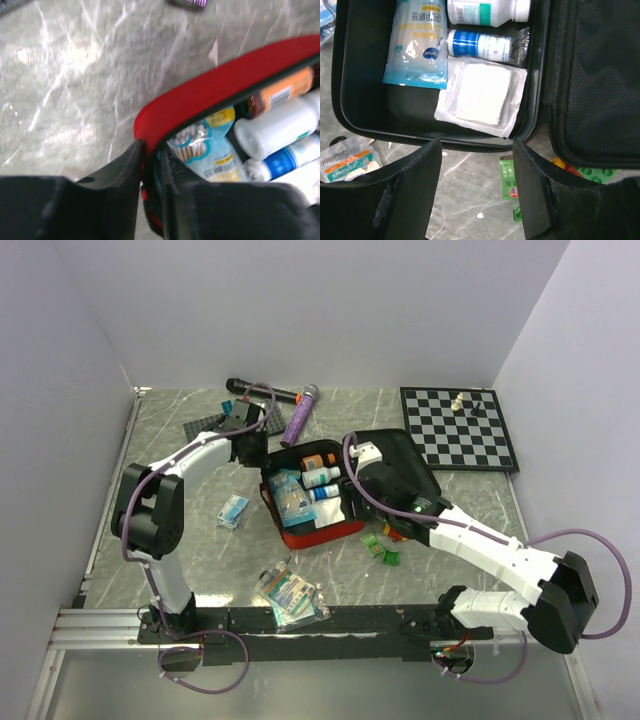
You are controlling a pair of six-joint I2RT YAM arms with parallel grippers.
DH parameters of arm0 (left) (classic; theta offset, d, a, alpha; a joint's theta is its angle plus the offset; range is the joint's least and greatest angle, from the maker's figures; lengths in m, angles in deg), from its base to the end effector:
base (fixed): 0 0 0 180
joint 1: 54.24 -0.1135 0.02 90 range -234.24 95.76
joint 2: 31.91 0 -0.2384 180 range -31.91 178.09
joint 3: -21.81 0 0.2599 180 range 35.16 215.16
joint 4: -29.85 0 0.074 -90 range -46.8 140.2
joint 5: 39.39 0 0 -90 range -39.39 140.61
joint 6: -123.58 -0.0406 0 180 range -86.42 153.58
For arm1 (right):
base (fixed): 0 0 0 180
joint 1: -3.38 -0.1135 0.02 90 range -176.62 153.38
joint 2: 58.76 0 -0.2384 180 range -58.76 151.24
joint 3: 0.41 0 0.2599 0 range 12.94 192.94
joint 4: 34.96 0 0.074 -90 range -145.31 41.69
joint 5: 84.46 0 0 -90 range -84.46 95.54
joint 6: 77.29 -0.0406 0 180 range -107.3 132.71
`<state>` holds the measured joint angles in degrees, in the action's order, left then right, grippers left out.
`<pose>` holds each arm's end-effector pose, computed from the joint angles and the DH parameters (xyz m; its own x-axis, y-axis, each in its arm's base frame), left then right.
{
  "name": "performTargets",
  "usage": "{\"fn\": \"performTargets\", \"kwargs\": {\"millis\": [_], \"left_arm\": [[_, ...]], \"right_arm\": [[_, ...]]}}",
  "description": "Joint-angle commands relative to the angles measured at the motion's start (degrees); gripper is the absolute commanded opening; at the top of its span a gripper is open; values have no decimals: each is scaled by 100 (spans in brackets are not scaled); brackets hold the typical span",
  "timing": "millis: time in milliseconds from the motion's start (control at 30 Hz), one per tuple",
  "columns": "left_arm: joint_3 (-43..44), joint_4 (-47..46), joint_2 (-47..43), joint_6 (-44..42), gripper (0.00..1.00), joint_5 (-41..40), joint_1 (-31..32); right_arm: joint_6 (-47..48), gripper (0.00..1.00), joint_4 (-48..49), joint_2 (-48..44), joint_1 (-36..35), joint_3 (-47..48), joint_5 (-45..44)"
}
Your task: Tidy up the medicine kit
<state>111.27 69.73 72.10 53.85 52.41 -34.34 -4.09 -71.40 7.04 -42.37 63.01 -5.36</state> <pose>0.3719 -0.1360 0.1863 -0.8413 -0.0637 -0.5368 0.0703 0.9717 -0.2255 0.1944 0.1885 0.2488 -0.5923 -0.2013 -0.7801 -0.4485 0.8868 0.1117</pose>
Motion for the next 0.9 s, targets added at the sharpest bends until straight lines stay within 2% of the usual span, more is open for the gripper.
{"fn": "performTargets", "kwargs": {"millis": [0,100,233,267,300,533,733,867], "left_arm": [[413,-104,41,187,34,-13,-30],[211,-209,-362,520,59,48,-39],[-131,-253,-995,925,74,4,-39],[-254,-279,-1162,1013,83,-4,-39],[-377,-314,-1372,1127,85,-31,-39],[-1844,-516,-2892,1874,82,-163,-48],[-3206,-780,-4378,2446,81,-532,-48],[-3682,-798,-4933,2639,80,-690,-39]], "right_arm": [[54,66,270,292,-12,451,61],[36,66,375,556,-3,679,114],[19,66,489,1074,-3,1084,219],[19,65,507,1232,-12,1215,280],[19,63,507,1416,-12,1338,351],[98,49,507,2814,-91,2244,299],[71,42,551,3570,-91,2762,254],[-43,40,438,4045,-100,3245,474]]}}
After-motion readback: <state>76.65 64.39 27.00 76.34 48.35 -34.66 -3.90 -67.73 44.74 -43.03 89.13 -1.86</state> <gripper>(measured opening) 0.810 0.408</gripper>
